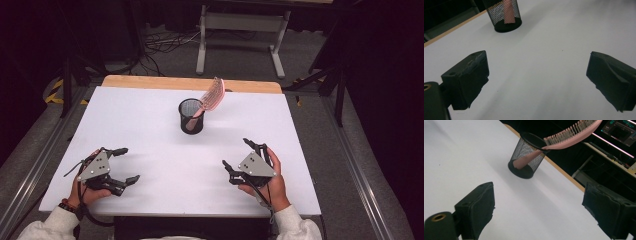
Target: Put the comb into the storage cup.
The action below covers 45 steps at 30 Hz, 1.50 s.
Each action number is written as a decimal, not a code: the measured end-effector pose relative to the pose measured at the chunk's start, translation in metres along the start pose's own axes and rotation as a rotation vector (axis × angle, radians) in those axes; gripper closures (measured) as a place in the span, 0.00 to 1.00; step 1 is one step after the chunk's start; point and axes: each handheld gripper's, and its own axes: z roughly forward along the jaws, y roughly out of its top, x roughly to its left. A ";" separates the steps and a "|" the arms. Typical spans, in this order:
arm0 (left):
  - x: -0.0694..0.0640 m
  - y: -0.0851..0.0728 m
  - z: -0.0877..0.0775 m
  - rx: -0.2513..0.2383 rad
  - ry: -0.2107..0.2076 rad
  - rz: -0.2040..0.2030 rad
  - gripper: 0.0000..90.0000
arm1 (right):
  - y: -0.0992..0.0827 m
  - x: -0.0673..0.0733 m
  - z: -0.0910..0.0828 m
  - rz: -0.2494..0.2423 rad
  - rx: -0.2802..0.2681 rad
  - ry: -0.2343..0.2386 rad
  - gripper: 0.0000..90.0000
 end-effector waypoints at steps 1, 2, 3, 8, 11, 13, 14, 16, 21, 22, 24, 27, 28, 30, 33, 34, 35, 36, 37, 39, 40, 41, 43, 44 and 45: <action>0.000 0.000 0.000 0.000 0.000 0.000 0.06 | -0.002 0.001 0.000 -0.002 0.005 0.000 0.12; 0.000 0.000 0.000 0.000 -0.001 0.001 0.06 | -0.003 0.001 -0.001 -0.002 0.010 0.001 0.12; 0.000 0.000 0.000 0.000 -0.001 0.000 0.06 | -0.006 0.001 -0.001 0.002 0.010 0.006 0.12; -0.001 0.000 0.000 0.004 -0.002 0.008 0.06 | -0.013 0.003 -0.003 0.005 0.027 0.007 0.11; -0.001 0.000 0.001 0.001 -0.001 0.007 0.06 | -0.020 0.004 -0.004 0.018 0.040 -0.002 0.11; -0.001 0.000 0.001 0.005 -0.001 0.011 0.06 | -0.024 0.004 -0.005 0.031 0.052 -0.005 0.10; -0.002 0.000 0.001 0.004 0.000 0.011 0.06 | -0.026 0.005 -0.005 0.031 0.054 -0.007 0.10; -0.002 0.000 0.001 0.004 -0.001 0.011 0.06 | -0.030 0.005 -0.008 0.042 0.056 -0.005 0.10; -0.002 0.001 0.001 0.008 -0.004 0.015 0.06 | -0.038 0.004 -0.013 0.065 0.055 -0.012 0.10; -0.002 0.001 0.001 0.008 -0.004 0.015 0.06 | -0.040 0.003 -0.014 0.075 0.053 -0.011 0.10; -0.002 0.000 0.001 0.008 -0.005 0.014 0.06 | -0.045 0.001 -0.016 0.098 0.059 -0.014 0.10; -0.002 0.000 0.001 0.006 -0.005 0.010 0.06 | -0.050 -0.002 -0.019 0.131 0.059 -0.017 0.09; -0.002 0.000 0.001 0.007 -0.005 0.009 0.06 | -0.052 -0.004 -0.020 0.145 0.054 -0.016 0.09; -0.002 0.000 0.002 0.002 -0.006 0.006 0.06 | -0.055 -0.006 -0.022 0.158 0.057 -0.022 0.08; -0.001 0.000 0.003 0.007 -0.011 0.003 0.06 | -0.062 -0.011 -0.025 0.196 0.055 -0.026 0.08; -0.001 0.000 0.003 0.007 -0.012 0.003 0.06 | -0.064 -0.012 -0.026 0.207 0.057 -0.029 0.07; -0.001 0.000 0.003 0.007 -0.013 0.003 0.06 | -0.067 -0.014 -0.027 0.218 0.057 -0.033 0.07; -0.001 0.000 0.003 0.007 -0.013 0.002 0.06 | -0.068 -0.015 -0.028 0.228 0.056 -0.033 0.07; -0.001 0.000 0.003 0.007 -0.014 0.002 0.06 | -0.070 -0.017 -0.029 0.242 0.052 -0.036 0.07; 0.000 0.000 0.003 0.006 -0.015 0.000 0.06 | -0.073 -0.020 -0.030 0.267 0.050 -0.038 0.07; 0.000 0.000 0.003 0.006 -0.014 0.001 0.06 | -0.074 -0.021 -0.031 0.276 0.049 -0.039 0.07; 0.000 0.000 0.003 0.005 -0.015 0.002 0.06 | -0.075 -0.022 -0.031 0.279 0.052 -0.039 0.06; 0.000 0.000 0.003 0.005 -0.015 0.002 0.06 | -0.077 -0.022 -0.030 0.271 0.065 -0.041 0.05; 0.000 0.000 0.003 0.006 -0.014 0.003 0.06 | -0.077 -0.022 -0.030 0.272 0.066 -0.043 0.05; 0.000 0.000 0.003 0.007 -0.013 0.003 0.05 | -0.078 -0.022 -0.030 0.276 0.064 -0.040 0.05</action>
